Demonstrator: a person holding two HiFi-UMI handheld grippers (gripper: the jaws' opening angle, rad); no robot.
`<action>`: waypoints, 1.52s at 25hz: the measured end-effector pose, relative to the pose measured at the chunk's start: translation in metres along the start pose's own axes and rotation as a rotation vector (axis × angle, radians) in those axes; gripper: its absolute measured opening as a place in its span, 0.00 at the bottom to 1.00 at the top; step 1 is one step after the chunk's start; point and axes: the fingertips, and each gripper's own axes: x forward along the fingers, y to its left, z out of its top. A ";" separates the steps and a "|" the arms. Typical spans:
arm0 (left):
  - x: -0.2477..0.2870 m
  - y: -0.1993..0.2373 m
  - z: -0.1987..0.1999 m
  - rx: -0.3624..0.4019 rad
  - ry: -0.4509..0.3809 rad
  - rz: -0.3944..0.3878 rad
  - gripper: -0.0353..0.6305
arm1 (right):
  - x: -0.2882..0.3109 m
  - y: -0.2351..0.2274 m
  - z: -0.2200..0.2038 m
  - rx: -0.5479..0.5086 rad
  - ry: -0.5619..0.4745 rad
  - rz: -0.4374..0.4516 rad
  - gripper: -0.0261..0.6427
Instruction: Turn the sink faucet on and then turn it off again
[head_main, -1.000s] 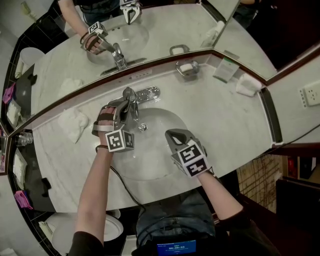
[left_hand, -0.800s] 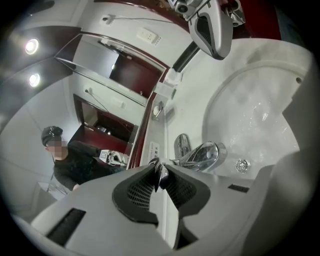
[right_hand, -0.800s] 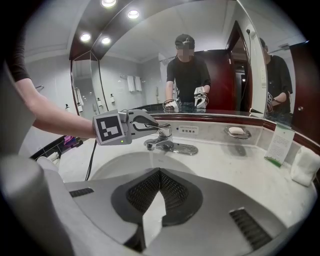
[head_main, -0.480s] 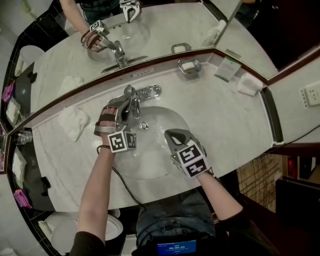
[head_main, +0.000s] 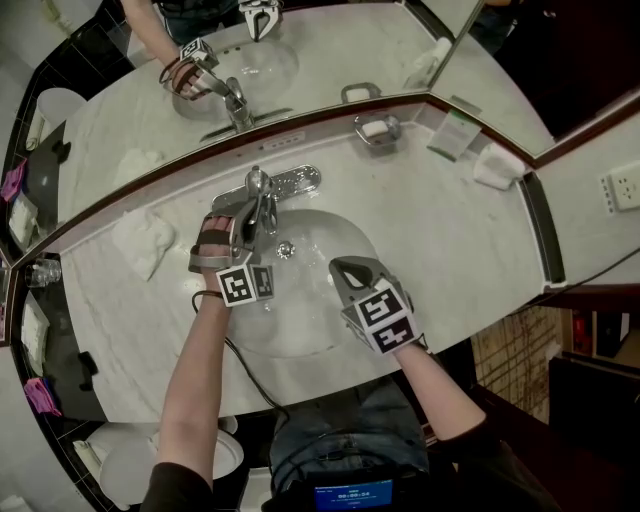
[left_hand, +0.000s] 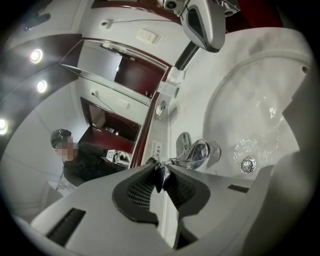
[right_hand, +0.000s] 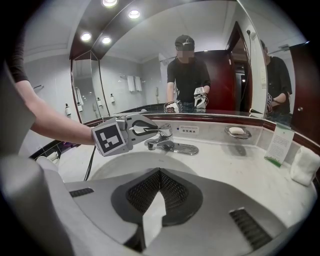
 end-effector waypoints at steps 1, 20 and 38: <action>0.000 0.000 0.000 0.001 -0.001 0.001 0.13 | 0.000 -0.001 -0.003 -0.005 0.002 -0.004 0.07; -0.096 0.035 0.015 0.029 0.056 -0.071 0.32 | -0.033 0.023 0.043 -0.051 -0.055 0.026 0.07; -0.240 0.132 0.069 -1.049 -0.085 -0.115 0.05 | -0.096 0.017 0.092 -0.141 -0.125 0.004 0.07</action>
